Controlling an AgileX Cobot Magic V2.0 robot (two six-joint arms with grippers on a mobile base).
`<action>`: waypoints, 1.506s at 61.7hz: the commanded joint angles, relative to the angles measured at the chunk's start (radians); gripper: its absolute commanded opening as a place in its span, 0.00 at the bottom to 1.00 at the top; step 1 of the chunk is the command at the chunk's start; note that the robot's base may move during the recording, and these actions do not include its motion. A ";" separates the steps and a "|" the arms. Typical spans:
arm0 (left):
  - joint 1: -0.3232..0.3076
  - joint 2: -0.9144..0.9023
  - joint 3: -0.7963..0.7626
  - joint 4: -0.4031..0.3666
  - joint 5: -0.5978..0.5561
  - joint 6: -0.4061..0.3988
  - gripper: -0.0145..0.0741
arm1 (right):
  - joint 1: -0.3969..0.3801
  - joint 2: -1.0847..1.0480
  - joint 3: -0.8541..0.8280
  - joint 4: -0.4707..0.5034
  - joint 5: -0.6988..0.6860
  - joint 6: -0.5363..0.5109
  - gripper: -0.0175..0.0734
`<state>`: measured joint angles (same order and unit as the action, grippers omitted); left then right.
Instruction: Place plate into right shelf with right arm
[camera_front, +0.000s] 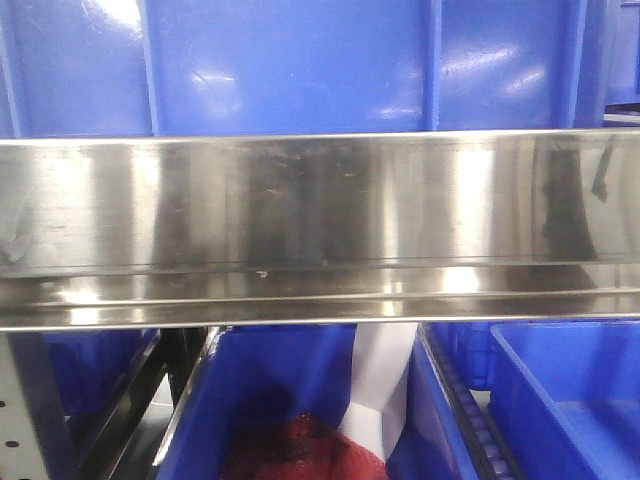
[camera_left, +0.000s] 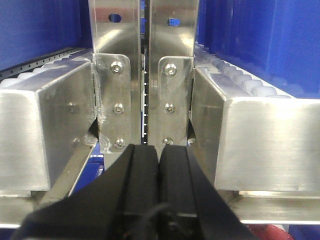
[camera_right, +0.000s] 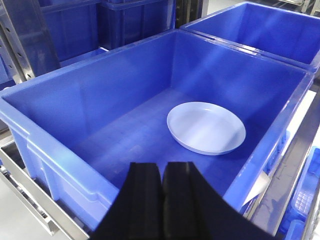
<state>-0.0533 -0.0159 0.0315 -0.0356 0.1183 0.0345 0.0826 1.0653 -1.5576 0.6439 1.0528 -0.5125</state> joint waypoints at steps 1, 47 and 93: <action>0.001 -0.006 0.010 -0.006 -0.086 -0.003 0.11 | -0.008 -0.006 -0.017 0.017 -0.107 0.000 0.27; 0.001 -0.006 0.010 -0.006 -0.086 -0.003 0.11 | -0.008 -0.596 0.647 -0.644 -0.771 0.557 0.27; 0.001 -0.006 0.010 -0.006 -0.086 -0.003 0.11 | -0.033 -1.047 1.477 -0.653 -1.141 0.563 0.27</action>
<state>-0.0533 -0.0159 0.0315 -0.0356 0.1183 0.0345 0.0534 0.0275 -0.0848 0.0000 0.0572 0.0447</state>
